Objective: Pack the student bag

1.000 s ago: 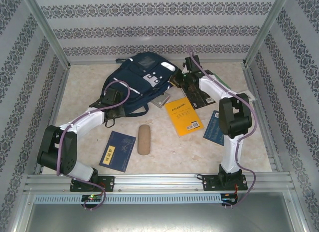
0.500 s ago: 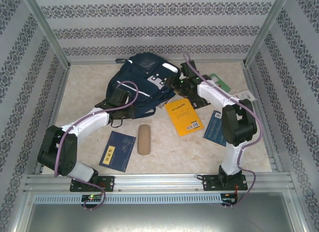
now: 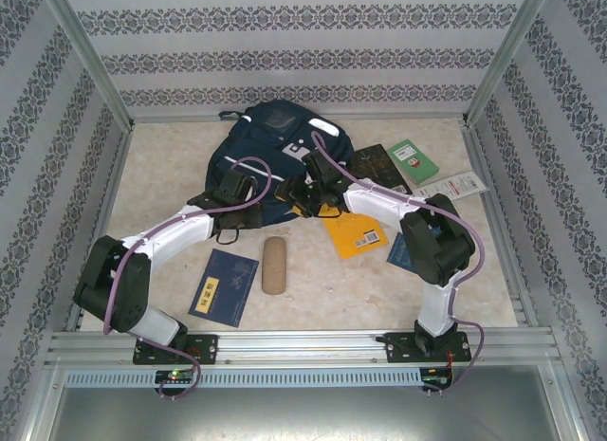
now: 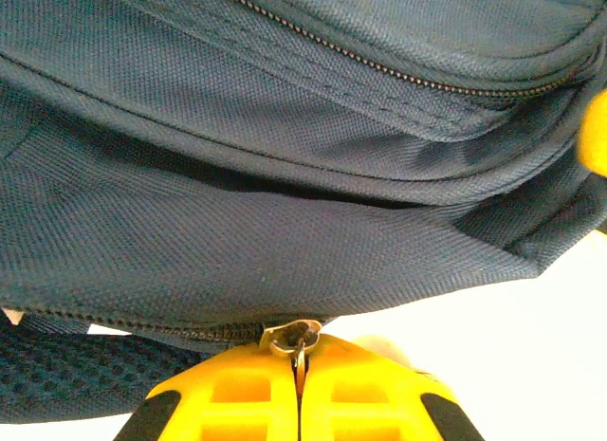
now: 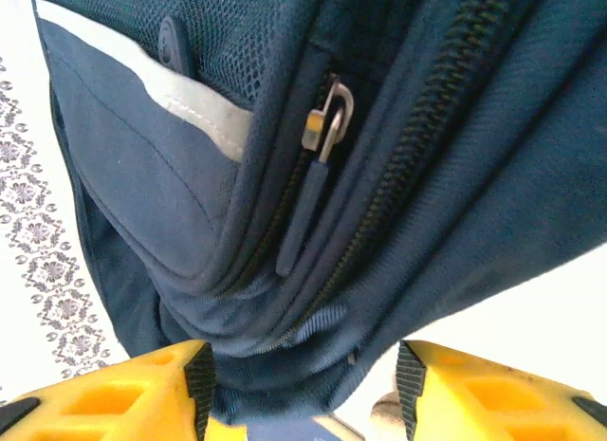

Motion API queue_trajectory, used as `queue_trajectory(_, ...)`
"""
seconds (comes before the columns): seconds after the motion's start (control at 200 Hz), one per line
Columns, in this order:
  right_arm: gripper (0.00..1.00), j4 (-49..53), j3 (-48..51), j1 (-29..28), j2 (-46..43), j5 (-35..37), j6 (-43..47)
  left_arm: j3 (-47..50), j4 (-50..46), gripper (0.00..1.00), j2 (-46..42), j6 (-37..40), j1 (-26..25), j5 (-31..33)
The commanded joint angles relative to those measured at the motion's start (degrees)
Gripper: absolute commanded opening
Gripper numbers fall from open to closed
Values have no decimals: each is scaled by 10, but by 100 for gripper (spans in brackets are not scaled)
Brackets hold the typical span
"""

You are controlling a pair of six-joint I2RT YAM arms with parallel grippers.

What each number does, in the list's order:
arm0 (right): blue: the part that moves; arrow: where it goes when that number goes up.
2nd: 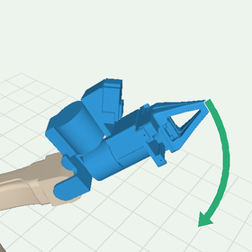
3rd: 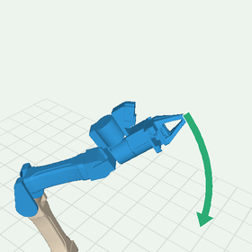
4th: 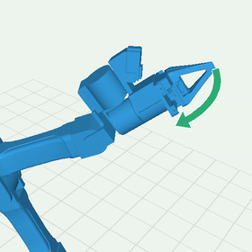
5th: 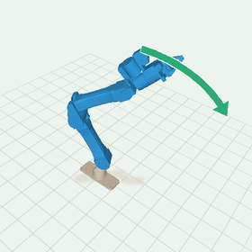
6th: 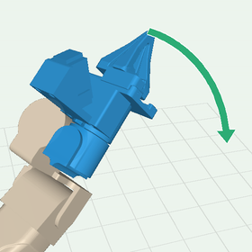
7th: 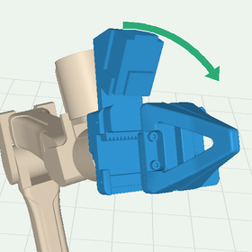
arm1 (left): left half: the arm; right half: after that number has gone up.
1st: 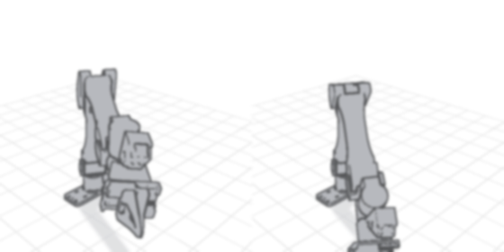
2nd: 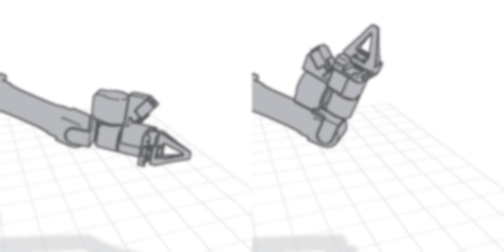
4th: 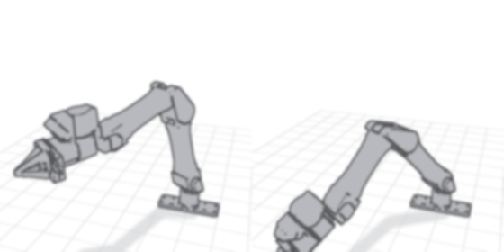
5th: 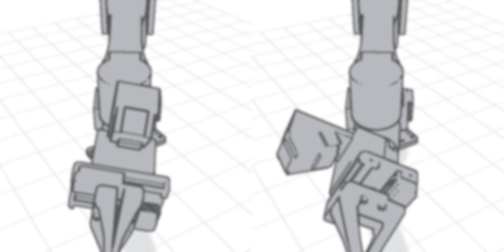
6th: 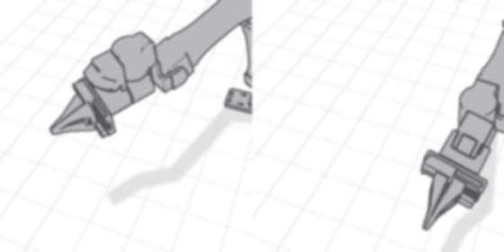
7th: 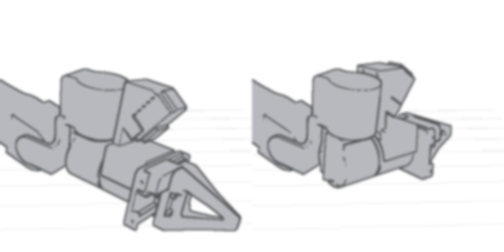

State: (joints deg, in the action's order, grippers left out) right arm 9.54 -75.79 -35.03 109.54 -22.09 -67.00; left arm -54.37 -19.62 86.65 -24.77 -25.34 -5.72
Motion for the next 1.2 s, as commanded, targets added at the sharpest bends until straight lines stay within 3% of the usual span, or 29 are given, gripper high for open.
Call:
queue_trajectory(0.0, 46, -27, -19, -5, 29, -2, -38, -17, -12, 0, -3, 14, -11, 4)
queue_trajectory(0.105, 32, -26, -24, -7, 38, 11, -38, -17, -18, 0, -6, 16, -12, 8)
queue_trajectory(0.225, 0, 5, -38, -4, 30, 40, -4, -21, -32, 0, -5, 19, -11, 24)
queue_trajectory(0.515, 0, 99, -91, 36, -22, 93, 120, -49, -108, 0, 4, 46, 22, 108)
queue_trajectory(0.684, 0, 165, -137, 76, -37, 107, 199, -79, -134, 0, 25, 62, 75, 114)
queue_trajectory(0.924, 0, 188, -132, 144, -61, 100, 241, -144, -144, 0, 101, 87, 157, 99)
queue_trajectory(1.094, 0, 184, -112, 169, -74, 93, 249, -205, -150, 0, 184, 111, 169, 99)
queue_trajectory(1.194, 0, 175, -117, 169, -63, 74, 264, -208, -142, 0, 175, 104, 168, 83)
